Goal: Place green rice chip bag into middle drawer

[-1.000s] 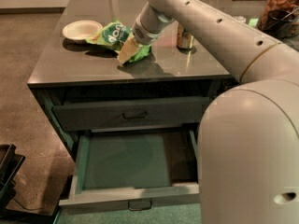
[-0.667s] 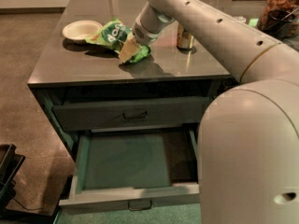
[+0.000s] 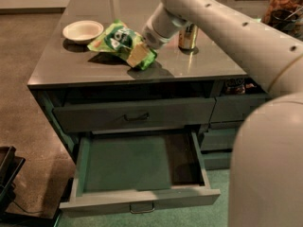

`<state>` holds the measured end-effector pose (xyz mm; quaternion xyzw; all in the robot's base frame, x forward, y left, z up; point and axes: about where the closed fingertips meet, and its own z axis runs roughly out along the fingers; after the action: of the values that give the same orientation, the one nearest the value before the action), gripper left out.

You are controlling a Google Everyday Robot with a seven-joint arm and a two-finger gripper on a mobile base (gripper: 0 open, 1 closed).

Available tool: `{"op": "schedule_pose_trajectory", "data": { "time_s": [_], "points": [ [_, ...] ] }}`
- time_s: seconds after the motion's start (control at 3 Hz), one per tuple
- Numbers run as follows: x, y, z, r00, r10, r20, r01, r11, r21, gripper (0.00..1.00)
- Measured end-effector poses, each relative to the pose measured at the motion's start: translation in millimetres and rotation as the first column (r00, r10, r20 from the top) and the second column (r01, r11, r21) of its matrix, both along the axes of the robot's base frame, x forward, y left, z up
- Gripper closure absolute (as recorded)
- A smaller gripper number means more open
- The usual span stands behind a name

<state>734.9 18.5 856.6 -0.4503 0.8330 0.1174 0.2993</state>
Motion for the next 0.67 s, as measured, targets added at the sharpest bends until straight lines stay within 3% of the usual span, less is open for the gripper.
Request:
{"op": "schedule_pose_trajectory", "data": {
  "time_s": [0.33, 0.67],
  "points": [
    [-33.6, -22.6, 9.2, 0.9976, 0.062, 0.032, -0.062, 0.998, 0.009, 1.00],
    [-85.7, -56.3, 20.0, 0.9885, 0.147, 0.037, -0.147, 0.989, 0.011, 1.00]
  ]
}}
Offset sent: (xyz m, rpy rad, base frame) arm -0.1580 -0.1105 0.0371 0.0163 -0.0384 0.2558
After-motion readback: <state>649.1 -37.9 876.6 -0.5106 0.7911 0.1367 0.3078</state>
